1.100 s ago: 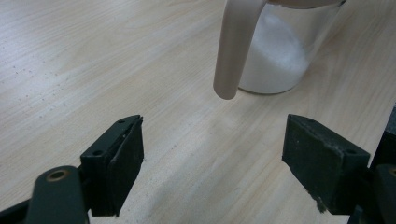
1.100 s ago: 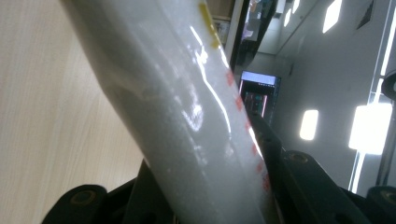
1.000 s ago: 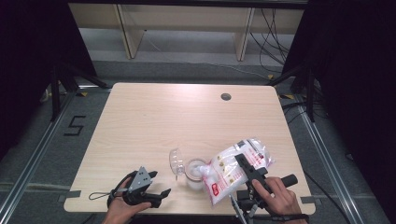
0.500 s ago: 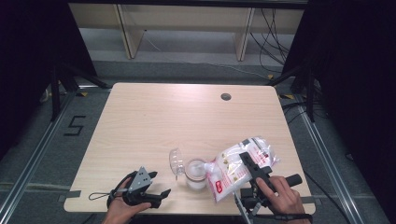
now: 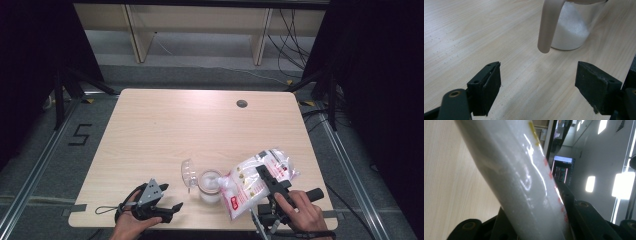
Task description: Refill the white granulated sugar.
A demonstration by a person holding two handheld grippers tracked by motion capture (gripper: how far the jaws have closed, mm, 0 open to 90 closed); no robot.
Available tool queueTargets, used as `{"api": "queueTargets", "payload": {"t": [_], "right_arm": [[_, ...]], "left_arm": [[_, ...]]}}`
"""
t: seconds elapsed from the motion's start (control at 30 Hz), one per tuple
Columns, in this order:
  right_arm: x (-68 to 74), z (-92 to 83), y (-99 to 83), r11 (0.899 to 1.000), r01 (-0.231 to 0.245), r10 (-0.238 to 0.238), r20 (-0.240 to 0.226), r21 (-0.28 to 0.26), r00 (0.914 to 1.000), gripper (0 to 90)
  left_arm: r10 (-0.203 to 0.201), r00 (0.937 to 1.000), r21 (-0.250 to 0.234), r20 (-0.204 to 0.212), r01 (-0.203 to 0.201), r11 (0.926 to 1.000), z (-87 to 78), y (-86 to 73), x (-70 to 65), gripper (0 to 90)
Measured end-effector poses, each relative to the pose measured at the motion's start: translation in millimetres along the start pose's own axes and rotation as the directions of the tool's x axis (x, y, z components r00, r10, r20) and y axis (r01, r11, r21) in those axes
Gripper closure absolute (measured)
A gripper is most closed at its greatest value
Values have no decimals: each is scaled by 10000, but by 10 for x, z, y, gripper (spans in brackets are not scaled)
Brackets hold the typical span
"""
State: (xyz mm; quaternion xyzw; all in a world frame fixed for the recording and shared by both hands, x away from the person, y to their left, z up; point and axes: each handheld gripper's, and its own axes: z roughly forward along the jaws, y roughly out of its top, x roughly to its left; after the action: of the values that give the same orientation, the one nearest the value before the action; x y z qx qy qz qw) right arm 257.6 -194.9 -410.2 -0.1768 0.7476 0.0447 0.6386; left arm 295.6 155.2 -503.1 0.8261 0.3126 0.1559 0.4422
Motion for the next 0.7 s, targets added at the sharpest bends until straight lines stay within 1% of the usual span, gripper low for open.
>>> {"api": "queueTargets", "payload": {"t": [0.03, 0.07, 0.1, 0.13, 0.17, 0.2, 0.23, 0.27, 0.3, 0.33, 0.37, 0.4, 0.43, 0.47, 0.5, 0.53, 0.57, 0.6, 0.63, 0.67, 0.7], "right_arm": [[31, -3, 8, 9994, -310, 311, -64, 120, 9995, 695], [-2, 12, 23, 9998, 145, -145, 3, -102, 9999, 695], [18, 11, 35, 9999, -126, 126, -29, 21, 9999, 695], [-4, 23, 46, 9999, 147, -148, -103, -72, 9998, 695], [2, 32, 54, 9999, 85, -86, -85, -80, 9999, 695], [34, 35, 57, 9997, -227, 227, -138, 29, 9996, 695], [27, 38, 63, 9998, -192, 193, -152, 65, 9997, 696], [34, 41, 69, 9996, -289, 290, -166, 79, 9994, 696], [8, 55, 79, 10000, -43, 43, 17, -84, 10000, 696], [2, 61, 83, 9999, 40, -40, 7, -113, 10000, 696], [27, 67, 73, 9995, -305, 305, -48, -24, 9995, 696], [8, 70, 75, 9999, -143, 143, 44, -48, 9999, 696], [8, 70, 75, 9999, -143, 143, 44, -48, 9999, 696], [16, 77, 69, 9997, -245, 246, 78, -97, 9997, 696], [41, 60, 62, 9971, -727, 730, -128, 205, 9973, 696], [-18, 84, 53, 9999, 113, -113, 3, -117, 9999, 697], [-18, 84, 53, 9999, 113, -113, 3, -117, 9999, 697], [28, 61, 40, 9977, -623, 627, -140, 260, 9979, 697], [-4, 70, 23, 9998, -209, 208, 40, 49, 9998, 697], [-4, 70, 23, 9998, -209, 208, 40, 49, 9998, 697], [17, 64, 14, 9986, -499, 502, -152, 174, 9986, 697]], "left_arm": [[-16, 10000, -13, 19, 17, 10000, 0, 4, 3, 203], [-316, 9995, -23, 0, 316, 9995, 4, 0, -11, 203], [-386, 9993, -92, -13, 385, 9992, 12, -4, -20, 203], [-291, 9996, -13, 14, 291, 9996, 10, -8, -13, 203], [-103, 9999, 92, -21, 103, 9999, 1, -10, -3, 203], [-306, 9995, -39, 25, 307, 9995, 7, -11, -16, 203], [-253, 9997, 22, -64, 253, 9997, -2, -3, -9, 203], [-268, 9996, 3, -30, 268, 9996, 1, 0, -8, 203], [-287, 9996, -43, -8, 287, 9996, 6, -2, -14, 203], [86, 10000, 192, -31, -85, 9998, -4, -2, 7, 203], [69, 10000, 145, -10, -69, 9999, -1, -3, 4, 204], [-7, 10000, 28, -33, 7, 10000, 3, 2, 0, 203], [-7, 10000, 28, -33, 7, 10000, 3, 2, 0, 203], [-76, 10000, -49, 0, 76, 10000, 7, 3, -5, 203], [123, 9999, 123, -21, -123, 9998, -2, 1, 10, 203], [13, 10000, 89, 2, -13, 10000, -1, -4, 1, 203], [-120, 9999, 23, 40, 120, 9999, 0, -7, -7, 203], [-224, 9997, -19, 8, 224, 9997, 1, -4, -10, 204], [-260, 9997, -29, 38, 260, 9997, 4, -1, -10, 203], [-260, 9997, -29, 38, 260, 9997, 4, -1, -10, 203], [-164, 9999, -2, 11, 164, 9999, 4, -3, -10, 203]]}}
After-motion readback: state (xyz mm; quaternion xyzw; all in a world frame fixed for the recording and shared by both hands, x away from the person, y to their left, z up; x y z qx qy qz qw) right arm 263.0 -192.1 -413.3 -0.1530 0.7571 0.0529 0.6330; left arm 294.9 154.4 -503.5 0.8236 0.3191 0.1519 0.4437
